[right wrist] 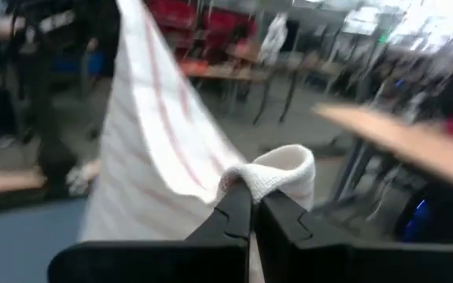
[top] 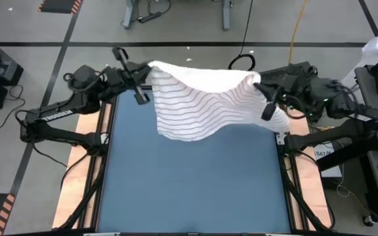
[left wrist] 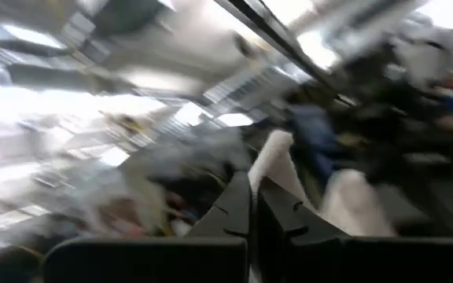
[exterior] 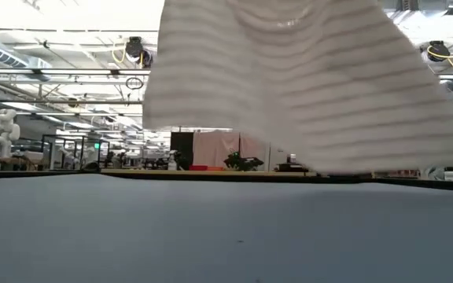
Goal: Roll towel
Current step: Fold the white towel
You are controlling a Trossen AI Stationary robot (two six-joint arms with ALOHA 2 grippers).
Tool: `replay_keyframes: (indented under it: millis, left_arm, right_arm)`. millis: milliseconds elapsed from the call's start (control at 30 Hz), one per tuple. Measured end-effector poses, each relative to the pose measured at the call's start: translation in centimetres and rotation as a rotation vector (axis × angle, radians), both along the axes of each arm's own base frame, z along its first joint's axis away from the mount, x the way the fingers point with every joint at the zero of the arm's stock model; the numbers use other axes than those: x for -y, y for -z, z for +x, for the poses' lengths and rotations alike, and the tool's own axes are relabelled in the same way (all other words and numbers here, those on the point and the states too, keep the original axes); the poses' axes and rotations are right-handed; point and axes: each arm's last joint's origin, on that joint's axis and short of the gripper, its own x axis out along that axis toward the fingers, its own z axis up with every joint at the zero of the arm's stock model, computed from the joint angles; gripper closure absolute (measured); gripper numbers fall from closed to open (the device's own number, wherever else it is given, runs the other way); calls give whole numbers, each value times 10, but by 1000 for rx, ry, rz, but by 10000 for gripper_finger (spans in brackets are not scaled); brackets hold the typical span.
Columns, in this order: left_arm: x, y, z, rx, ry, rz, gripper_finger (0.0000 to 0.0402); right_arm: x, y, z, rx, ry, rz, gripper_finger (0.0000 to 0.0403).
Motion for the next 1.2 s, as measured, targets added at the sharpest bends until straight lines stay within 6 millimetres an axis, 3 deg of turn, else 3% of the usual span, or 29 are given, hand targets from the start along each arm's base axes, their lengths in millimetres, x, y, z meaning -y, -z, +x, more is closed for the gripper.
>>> replay_keyframes:
  millis: [133, 300, 533, 700, 967, 1200]
  left_arm:
    - [6, 9, -6, -134, 103, -73, 398]
    - [21, 9, -27, -193, 286, -196, 398]
    - [38, 14, -61, -309, 467, -352, 397]
    - [46, 23, -72, -424, 548, -451, 394]
    - [63, 39, -61, -575, 761, -537, 392]
    - [84, 56, -23, -714, 854, -551, 391]
  right_arm:
    - [-7, 17, 5, -111, -47, 132, 403]
    - [-22, 31, 16, -194, -150, 270, 403]
    - [-57, 56, 40, -325, -306, 393, 403]
    - [-89, 81, 55, -449, -397, 488, 403]
    - [-141, 123, 68, -673, -442, 563, 398]
    - [-180, 156, 75, -837, -468, 514, 391]
